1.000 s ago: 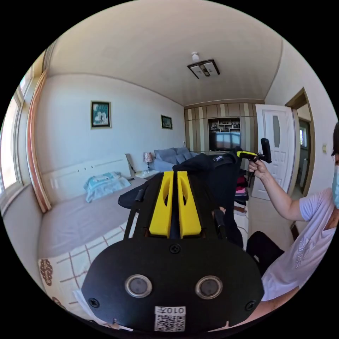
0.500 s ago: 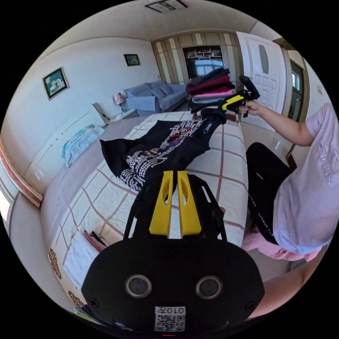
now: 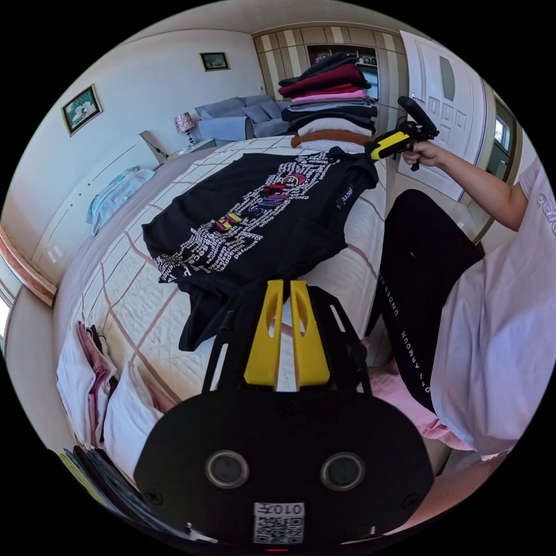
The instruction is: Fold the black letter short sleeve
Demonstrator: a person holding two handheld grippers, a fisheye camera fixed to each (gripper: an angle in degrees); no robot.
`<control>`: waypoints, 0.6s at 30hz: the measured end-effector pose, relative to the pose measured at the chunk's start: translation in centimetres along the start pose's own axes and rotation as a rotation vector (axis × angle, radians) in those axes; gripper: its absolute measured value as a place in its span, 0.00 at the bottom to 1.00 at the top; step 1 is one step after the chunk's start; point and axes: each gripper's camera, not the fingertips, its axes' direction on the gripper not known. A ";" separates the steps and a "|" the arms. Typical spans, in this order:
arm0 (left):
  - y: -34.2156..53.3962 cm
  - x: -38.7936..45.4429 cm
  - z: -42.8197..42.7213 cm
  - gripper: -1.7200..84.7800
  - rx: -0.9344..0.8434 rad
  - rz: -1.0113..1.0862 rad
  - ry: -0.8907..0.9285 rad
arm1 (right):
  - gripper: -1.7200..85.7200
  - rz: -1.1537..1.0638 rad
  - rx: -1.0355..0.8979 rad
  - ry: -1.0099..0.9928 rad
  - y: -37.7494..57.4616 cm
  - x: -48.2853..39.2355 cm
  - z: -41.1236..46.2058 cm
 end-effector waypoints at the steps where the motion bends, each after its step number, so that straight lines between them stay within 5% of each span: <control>1: 0.2 0.5 0.3 0.02 0.002 0.003 0.002 | 0.04 0.002 -0.009 -0.003 0.1 0.0 0.3; 9: 3.7 1.3 2.8 0.07 -0.056 -0.094 0.041 | 0.07 0.041 -0.194 -0.043 1.8 -0.7 5.7; 13: 7.5 -2.1 -0.8 0.10 -0.053 -0.386 -0.047 | 0.09 0.011 -0.254 -0.059 2.4 -2.1 4.4; 18: 12.2 -7.8 -3.9 0.13 0.068 -0.717 -0.143 | 0.08 -0.057 -0.030 -0.232 2.5 -5.1 -0.5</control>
